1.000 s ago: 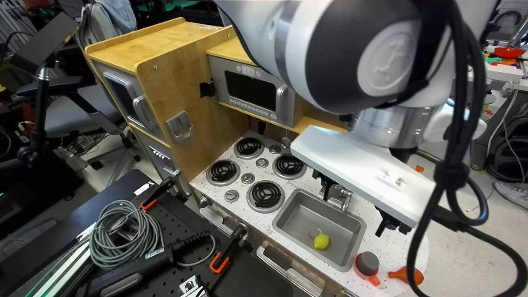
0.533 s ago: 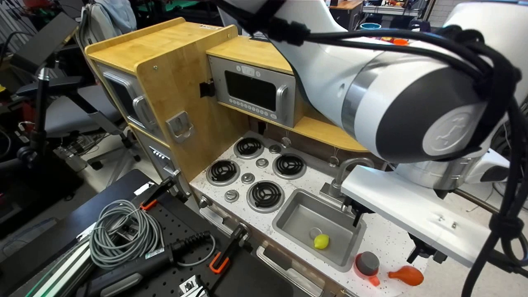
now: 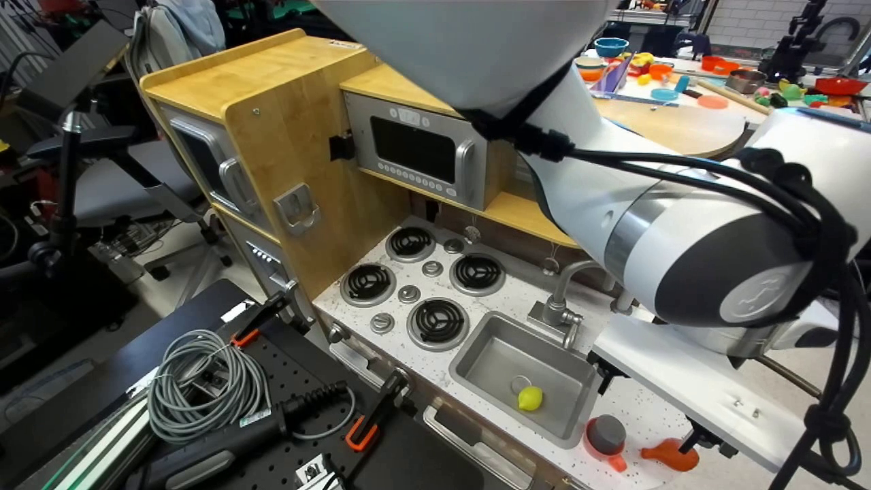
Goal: Put the grey thing on the stove
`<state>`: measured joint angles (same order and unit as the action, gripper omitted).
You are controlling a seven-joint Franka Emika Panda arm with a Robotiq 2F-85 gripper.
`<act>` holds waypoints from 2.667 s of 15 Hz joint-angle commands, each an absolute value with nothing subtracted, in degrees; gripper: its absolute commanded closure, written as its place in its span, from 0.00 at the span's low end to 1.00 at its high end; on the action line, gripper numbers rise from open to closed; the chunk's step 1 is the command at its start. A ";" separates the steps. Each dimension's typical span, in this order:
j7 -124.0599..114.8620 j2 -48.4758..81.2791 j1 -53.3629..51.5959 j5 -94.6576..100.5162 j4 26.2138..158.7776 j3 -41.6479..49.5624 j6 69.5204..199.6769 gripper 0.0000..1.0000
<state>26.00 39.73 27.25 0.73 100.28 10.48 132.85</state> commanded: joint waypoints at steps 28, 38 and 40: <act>33.02 64.52 28.06 7.19 77.14 7.23 132.24 0.00; 33.60 64.22 27.16 7.18 76.30 6.96 130.73 0.00; 33.59 64.16 27.02 7.23 76.59 6.94 130.80 0.00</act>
